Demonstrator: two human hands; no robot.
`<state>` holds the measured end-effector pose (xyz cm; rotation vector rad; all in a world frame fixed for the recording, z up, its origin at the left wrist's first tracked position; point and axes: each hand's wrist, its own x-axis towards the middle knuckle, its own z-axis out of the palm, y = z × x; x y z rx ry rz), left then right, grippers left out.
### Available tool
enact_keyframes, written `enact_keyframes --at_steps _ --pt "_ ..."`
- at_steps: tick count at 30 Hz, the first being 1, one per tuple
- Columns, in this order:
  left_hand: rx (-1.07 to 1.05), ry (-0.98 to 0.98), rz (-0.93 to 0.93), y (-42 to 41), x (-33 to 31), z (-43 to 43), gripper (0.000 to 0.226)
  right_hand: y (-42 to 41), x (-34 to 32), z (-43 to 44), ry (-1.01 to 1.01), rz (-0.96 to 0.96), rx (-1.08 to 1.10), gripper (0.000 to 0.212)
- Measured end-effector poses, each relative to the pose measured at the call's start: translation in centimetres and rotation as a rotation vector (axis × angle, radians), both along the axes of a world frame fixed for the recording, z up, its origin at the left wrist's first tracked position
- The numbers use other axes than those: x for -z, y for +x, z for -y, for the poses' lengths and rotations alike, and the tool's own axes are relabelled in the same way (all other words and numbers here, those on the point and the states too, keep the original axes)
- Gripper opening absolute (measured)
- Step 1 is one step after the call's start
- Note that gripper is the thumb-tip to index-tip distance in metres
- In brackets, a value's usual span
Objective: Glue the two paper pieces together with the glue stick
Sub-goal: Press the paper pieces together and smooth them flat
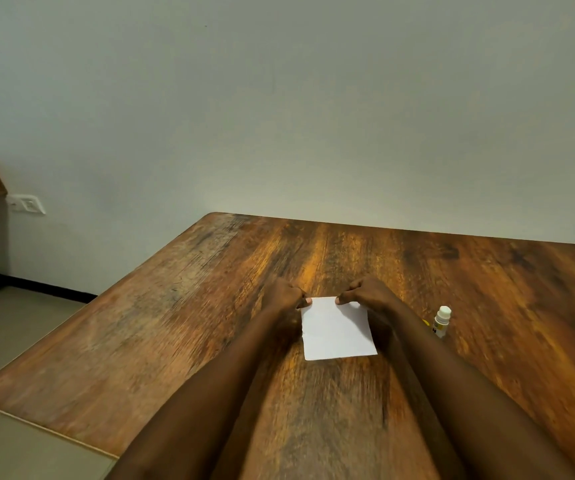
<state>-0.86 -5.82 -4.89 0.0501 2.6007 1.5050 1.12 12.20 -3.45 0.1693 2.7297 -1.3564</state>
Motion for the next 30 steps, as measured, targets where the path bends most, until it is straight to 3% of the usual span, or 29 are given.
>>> enact_keyframes --at_steps 15,18,22,28,30 --pt "-0.151 0.043 0.054 -0.2 0.1 1.1 0.030 -0.6 0.3 -0.3 -0.192 0.043 0.163 0.033" --pt "-0.123 -0.057 0.047 -0.2 0.2 1.2 0.018 -0.4 0.4 -0.4 -0.219 0.046 0.175 0.033" --pt "-0.083 -0.116 0.018 -0.3 0.4 0.9 0.010 -0.4 0.0 -0.1 -0.216 0.052 0.145 0.010" --pt "0.114 -0.232 -0.102 -0.4 0.2 -0.1 0.052 -0.8 -0.6 -0.2 -0.174 0.057 0.042 0.014" --pt "0.137 -0.244 -0.139 -0.4 0.4 -0.5 0.050 -0.9 -0.6 -0.2 -0.159 0.067 0.020 0.017"
